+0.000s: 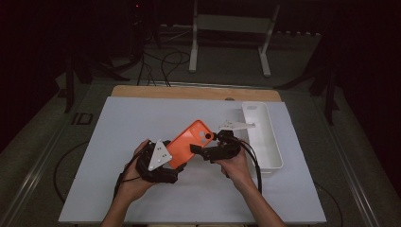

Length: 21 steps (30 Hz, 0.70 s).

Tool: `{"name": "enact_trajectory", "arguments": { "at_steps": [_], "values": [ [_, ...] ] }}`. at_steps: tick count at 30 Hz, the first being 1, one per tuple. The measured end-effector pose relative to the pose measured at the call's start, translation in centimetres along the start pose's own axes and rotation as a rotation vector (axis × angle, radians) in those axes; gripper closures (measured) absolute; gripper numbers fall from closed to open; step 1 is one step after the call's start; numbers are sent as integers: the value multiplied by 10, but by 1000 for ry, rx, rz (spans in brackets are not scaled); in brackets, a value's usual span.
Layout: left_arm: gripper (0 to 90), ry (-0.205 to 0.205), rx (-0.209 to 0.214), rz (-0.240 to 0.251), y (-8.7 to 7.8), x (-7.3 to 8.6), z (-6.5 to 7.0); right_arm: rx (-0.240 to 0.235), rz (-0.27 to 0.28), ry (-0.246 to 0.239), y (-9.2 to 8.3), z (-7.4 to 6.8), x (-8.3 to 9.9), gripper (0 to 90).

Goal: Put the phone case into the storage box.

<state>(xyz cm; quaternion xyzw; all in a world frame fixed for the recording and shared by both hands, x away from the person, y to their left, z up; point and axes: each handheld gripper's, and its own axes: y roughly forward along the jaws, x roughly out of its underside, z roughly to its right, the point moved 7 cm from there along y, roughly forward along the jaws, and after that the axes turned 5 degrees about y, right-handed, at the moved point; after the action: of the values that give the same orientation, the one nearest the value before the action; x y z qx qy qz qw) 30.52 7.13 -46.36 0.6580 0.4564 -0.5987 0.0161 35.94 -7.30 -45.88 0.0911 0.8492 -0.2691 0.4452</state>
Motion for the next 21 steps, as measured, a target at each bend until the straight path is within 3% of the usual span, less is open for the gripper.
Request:
{"name": "enact_trajectory", "arguments": {
  "at_steps": [6, 9, 12, 21],
  "values": [
    [164, 2, 10, 3, 1, 0, 1, -71, -30, 67, 6, -5, 2, 240],
    [164, -1, 12, 1, 2, 1, 2, -109, -44, 119, 9, -7, 3, 398],
    [164, -8, 18, 0, 3, 2, 1, -106, -72, 180, 12, -6, 5, 578],
    [164, -10, 39, -19, 7, 6, 2, -133, -59, 199, 12, -14, 4, 783]
  ]
}}
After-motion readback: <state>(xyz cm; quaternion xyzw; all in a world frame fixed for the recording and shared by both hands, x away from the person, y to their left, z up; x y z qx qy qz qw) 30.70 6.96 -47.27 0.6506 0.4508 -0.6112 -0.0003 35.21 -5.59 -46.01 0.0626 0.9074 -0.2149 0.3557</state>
